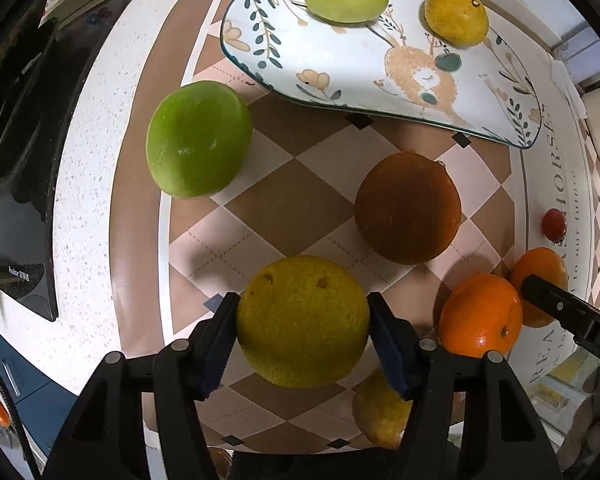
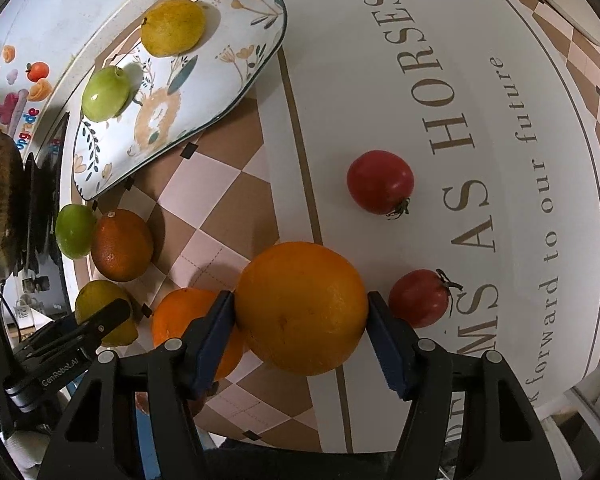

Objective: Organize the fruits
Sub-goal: 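Grasp a yellow lemon with the left gripper while the right grasps an orange, then set the lemon on the plate with the left gripper while the right sets the orange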

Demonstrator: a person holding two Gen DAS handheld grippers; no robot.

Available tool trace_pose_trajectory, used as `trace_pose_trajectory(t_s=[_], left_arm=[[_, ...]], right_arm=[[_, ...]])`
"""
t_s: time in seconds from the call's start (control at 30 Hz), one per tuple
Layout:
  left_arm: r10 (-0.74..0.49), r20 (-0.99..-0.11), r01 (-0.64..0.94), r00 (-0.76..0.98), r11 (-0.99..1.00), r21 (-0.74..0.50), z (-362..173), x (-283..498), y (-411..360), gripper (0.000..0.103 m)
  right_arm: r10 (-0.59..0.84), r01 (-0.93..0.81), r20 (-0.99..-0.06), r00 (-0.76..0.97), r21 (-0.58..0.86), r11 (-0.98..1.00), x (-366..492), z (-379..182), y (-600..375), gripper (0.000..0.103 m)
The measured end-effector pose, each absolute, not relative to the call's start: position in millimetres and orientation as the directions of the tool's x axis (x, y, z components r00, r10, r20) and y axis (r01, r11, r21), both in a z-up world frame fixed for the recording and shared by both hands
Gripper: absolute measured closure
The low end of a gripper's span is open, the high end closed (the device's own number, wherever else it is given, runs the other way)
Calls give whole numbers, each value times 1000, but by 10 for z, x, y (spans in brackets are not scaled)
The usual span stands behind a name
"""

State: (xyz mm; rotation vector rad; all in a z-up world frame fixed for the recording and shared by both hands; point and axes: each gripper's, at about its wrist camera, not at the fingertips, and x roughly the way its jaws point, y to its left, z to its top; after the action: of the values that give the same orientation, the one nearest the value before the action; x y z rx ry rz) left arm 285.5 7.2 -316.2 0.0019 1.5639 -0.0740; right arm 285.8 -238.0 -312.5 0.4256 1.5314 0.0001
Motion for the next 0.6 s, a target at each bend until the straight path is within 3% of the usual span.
trace_pose_trajectory(t_s=[0.4, 0.6], left_arm=[[-64, -998, 26, 20, 998, -63, -3048, 2957, -23, 42], [-152, -984, 34, 91, 988, -149, -2513, 3034, 1, 42]], right_arm=[[241, 226, -968, 73, 252, 941, 2860, -3013, -2304, 36], [283, 191, -943, 177, 315, 930, 3024, -2514, -2250, 36]])
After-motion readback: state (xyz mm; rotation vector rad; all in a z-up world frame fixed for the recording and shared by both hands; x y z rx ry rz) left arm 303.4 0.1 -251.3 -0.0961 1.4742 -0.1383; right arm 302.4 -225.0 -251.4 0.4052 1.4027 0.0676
